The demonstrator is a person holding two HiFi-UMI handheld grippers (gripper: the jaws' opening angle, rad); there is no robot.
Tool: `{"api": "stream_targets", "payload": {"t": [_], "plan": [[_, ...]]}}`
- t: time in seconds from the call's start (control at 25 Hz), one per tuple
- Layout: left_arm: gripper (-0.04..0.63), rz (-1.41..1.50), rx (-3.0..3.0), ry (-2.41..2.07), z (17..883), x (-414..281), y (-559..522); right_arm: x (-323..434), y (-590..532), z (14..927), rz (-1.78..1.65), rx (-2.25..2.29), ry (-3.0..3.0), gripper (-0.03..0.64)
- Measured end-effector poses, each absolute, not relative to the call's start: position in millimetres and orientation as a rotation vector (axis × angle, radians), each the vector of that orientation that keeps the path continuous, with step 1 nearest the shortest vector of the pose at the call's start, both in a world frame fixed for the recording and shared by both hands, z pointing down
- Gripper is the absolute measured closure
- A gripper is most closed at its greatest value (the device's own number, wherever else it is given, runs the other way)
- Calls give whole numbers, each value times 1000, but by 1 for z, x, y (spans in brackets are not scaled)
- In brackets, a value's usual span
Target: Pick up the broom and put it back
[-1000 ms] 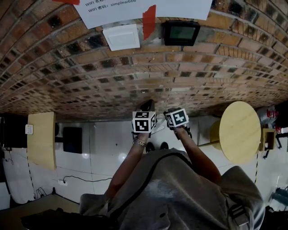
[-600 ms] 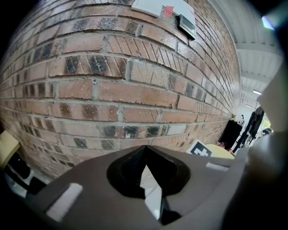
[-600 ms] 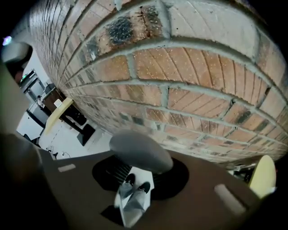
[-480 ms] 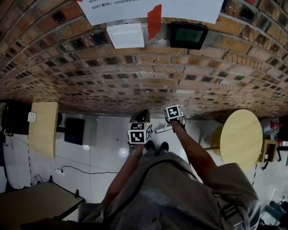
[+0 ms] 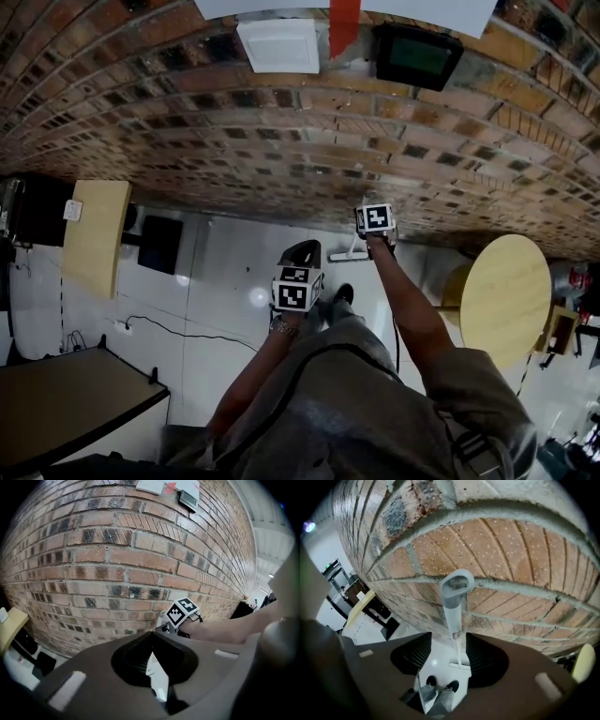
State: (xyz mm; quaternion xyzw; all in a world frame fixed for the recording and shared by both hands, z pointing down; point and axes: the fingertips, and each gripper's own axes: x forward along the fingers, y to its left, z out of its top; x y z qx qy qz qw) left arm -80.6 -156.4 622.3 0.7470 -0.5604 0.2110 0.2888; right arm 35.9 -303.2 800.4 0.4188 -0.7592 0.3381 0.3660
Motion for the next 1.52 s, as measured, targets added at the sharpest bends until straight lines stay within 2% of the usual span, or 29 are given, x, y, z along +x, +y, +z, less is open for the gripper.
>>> {"api": "stream_targets", "payload": {"t": [0.32,0.44,0.52,0.56,0.88,1.24,1.52], "plan": [[591,539,2078,-1449,610,-90,-117,34,-234,752,876,1192,-2031,425],[591,511,2124,-1415,606,-94,-92,8,-173,706,949,1237,-2122,487],[591,492,2143,-1388,605,-97,-71,-12,-126,682,989,1253,-2151,590],[591,484,2147,-1377,605,-98,-60,-21,-102,672,1003,1256,-2156,612],[591,505,2188,-1302,614,-104,20,-69,31,632,879,1216,-2206,612],[591,479,2229,-1333,585,-85,39,-64,55,601,824,1176,-2255,612],[591,489,2169,-1354,594,-78,44,-58,55,594,796,1123,-2284,612]]}}
